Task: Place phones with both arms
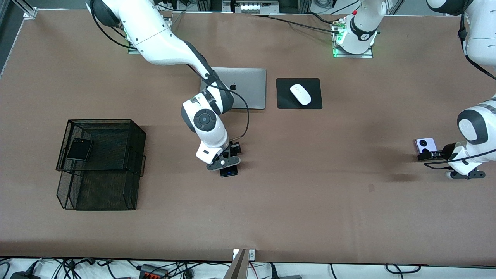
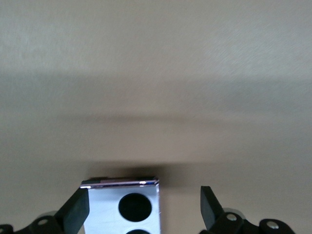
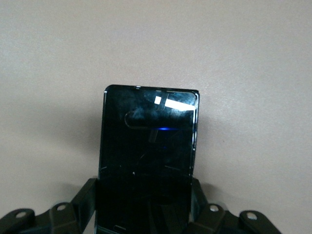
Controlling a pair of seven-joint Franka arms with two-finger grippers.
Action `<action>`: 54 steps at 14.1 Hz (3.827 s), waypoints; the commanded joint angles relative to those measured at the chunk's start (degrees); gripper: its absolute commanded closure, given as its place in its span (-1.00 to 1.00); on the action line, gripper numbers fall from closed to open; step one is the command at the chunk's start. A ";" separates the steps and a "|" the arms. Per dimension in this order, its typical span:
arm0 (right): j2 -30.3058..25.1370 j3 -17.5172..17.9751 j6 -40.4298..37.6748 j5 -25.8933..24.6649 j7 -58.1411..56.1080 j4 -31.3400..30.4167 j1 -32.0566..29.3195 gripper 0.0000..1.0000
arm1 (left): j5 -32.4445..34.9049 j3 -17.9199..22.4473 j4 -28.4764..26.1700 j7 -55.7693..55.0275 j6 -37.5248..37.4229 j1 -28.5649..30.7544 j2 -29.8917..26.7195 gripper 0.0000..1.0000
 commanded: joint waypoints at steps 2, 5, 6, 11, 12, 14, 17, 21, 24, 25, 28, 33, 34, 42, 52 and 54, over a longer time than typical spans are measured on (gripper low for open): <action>-2.80 -0.81 -2.43 0.04 -0.33 0.30 -0.89 0.29 | 1.25 0.49 -3.92 1.30 1.29 0.44 -2.85 -1.00; -8.33 -0.90 -9.37 -0.23 -0.33 0.30 -4.31 0.28 | 1.25 0.76 -5.32 1.30 2.08 0.79 -3.03 -1.00; -10.53 -0.90 -12.61 -0.40 -0.51 0.30 -6.15 0.29 | 1.25 0.76 -5.50 1.30 2.08 0.96 -3.03 -1.00; -17.75 -0.90 -25.28 -0.40 -6.20 -0.14 -14.59 0.32 | 1.25 1.02 -6.38 1.30 2.08 1.49 -3.03 -1.00; -18.63 -0.90 -26.69 -0.31 -9.18 -0.31 -17.04 0.33 | 1.25 1.02 -6.38 1.30 2.08 1.49 -2.94 -1.00; -20.12 -0.90 -29.68 -0.31 -13.50 -0.84 -21.00 0.33 | 1.25 1.02 -6.73 1.30 2.17 1.49 -2.85 -1.00; -23.20 -0.90 -37.14 -0.49 -17.03 -1.11 -24.79 0.33 | 1.25 1.02 -6.82 1.30 2.17 1.49 -2.68 -1.00; -27.06 -0.99 -43.31 -1.97 -17.56 -6.01 -28.40 0.33 | 1.25 1.02 -7.09 1.30 2.26 1.41 -2.33 -1.00; -27.60 -1.78 -43.23 -3.39 -17.56 -9.71 -29.46 0.35 | 1.34 1.02 -7.35 1.39 2.43 1.40 -2.06 -1.00; -27.43 -1.78 -42.62 -3.39 -17.65 -10.76 -30.33 0.35 | 1.34 1.02 -7.35 1.39 2.43 1.40 -1.97 -1.00; -26.38 -1.78 -39.99 -3.30 -18.18 -11.04 -31.22 0.35 | 1.25 1.02 -7.53 2.79 3.74 1.49 -1.45 -1.00; -25.14 -1.78 -35.25 -3.30 -18.18 -12.35 -32.80 0.33 | 1.25 1.02 -7.53 3.06 3.93 1.84 -1.36 -1.00; -24.71 -1.78 -33.23 -3.39 -18.44 -12.88 -32.97 0.33 | 1.25 1.02 -7.53 3.06 4.01 1.84 -1.36 -1.00; -24.78 -1.69 -28.29 -2.86 -20.46 -14.82 -33.77 -1.00 | 1.25 1.02 -7.53 3.06 4.72 1.84 -0.83 -1.00; -26.90 -0.90 -37.43 -2.16 -17.04 -1.72 -28.68 -1.00 | 1.25 1.02 -7.35 6.05 4.02 1.84 -1.09 -0.18; -27.51 -0.90 -37.34 -2.16 -16.16 -1.72 -28.49 -1.00 | 1.34 0.93 -7.18 5.44 3.75 1.67 -1.44 -0.17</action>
